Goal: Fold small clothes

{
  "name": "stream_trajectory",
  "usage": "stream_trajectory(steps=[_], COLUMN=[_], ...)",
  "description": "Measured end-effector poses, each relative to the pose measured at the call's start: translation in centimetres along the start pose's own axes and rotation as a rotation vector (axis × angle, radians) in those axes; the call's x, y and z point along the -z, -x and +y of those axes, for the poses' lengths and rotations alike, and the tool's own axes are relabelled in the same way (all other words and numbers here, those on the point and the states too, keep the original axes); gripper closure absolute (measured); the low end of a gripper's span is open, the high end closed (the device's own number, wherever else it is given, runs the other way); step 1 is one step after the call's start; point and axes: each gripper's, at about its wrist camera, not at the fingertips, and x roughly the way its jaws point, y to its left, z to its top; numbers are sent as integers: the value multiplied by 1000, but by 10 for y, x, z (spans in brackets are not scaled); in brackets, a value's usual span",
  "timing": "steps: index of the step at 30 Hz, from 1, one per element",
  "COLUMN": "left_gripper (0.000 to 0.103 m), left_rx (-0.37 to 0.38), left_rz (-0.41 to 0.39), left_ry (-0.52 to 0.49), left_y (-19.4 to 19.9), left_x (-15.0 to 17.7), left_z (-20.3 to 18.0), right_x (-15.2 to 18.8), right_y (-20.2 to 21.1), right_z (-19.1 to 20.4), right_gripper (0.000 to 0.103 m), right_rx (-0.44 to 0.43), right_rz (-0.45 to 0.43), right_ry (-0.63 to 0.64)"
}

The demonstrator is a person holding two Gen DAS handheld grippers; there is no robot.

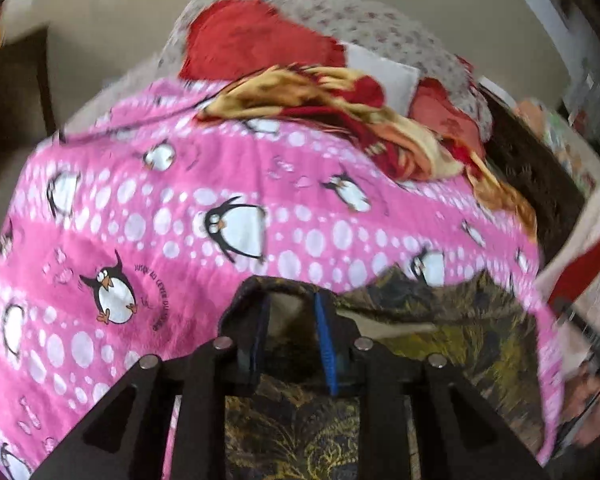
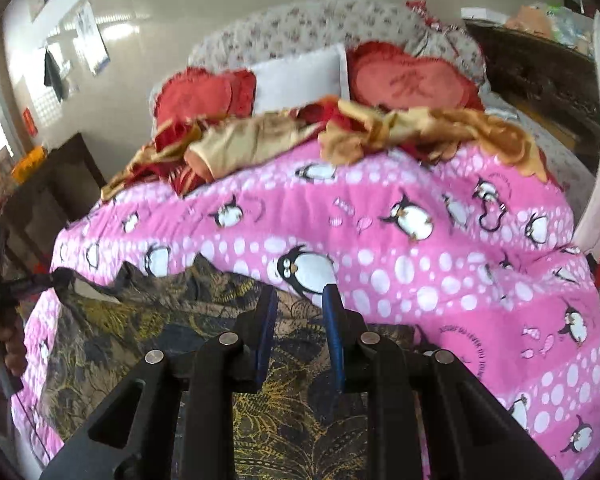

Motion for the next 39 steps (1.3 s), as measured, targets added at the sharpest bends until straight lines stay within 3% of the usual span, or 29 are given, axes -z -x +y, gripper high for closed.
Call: stream_trajectory(steps=[2, 3, 5, 8, 10, 12, 14, 16, 19, 20, 21, 23, 25, 28, 30, 32, 34, 36, 39], left_gripper=[50, 44, 41, 41, 44, 52, 66, 73, 77, 77, 78, 92, 97, 97, 89, 58, 54, 54, 55], left_rx=[18, 42, 79, 44, 8, 55, 121, 144, 42, -9, -36, -6, 33, 6, -27, -22, -12, -26, -97], left_rz=[-20, -24, -6, -24, -63, -77, -51, 0, 91, 107, 116, 119, 122, 97, 38, -7, 8, 59, 47], left_ry=[-43, -55, -40, 54, 128, 117, 46, -58, -164, -149, -116, 34, 140, 98, 69, 65, 61, 83, 129], left_y=[4, 3, -4, -3, 10, 22, 27, 19, -16, -28, -35, -44, -46, -40, -28, -23, -35, -58, -68], left_x=[9, 12, 12, 1, -5, -2, 9, 21, 36, 37, 37, 34, 33, 33, 31, 25, 20, 8, -6], left_z=[-10, -12, -8, 13, 27, 25, 8, -13, -27, -20, -10, 20, 36, 30, 23, 16, 13, 17, 34], right_x=[6, 10, 23, 37, 46, 51, 52, 49, 43, 41, 37, 25, 22, 22, 21, 18, 17, 21, 32], right_y=[3, 3, 2, -2, -3, -6, -12, -24, -55, -66, -73, -75, -77, -69, -59, -49, -44, -49, -61], right_z=[1, 3, 11, 24, 34, 40, 46, 54, 62, 59, 52, 20, -9, 4, 13, 22, 42, 70, 100], right_gripper=[93, 93, 93, 93, 93, 93, 93, 93, 93, 93, 102, 103, 103, 103, 103, 103, 103, 103, 103], right_rx=[15, 7, -13, -22, -16, -9, -19, -43, -72, -15, 32, 49, -10, 35, 77, 71, -11, -88, -81], right_rz=[2, 9, 32, 57, 67, 74, 93, 134, 253, 278, 284, 243, 248, 239, 213, 164, 138, 166, 167], right_ry=[-9, -12, 3, 63, 109, 136, 153, 172, 226, 250, 242, 116, -30, 42, 68, 70, 87, 136, 236])
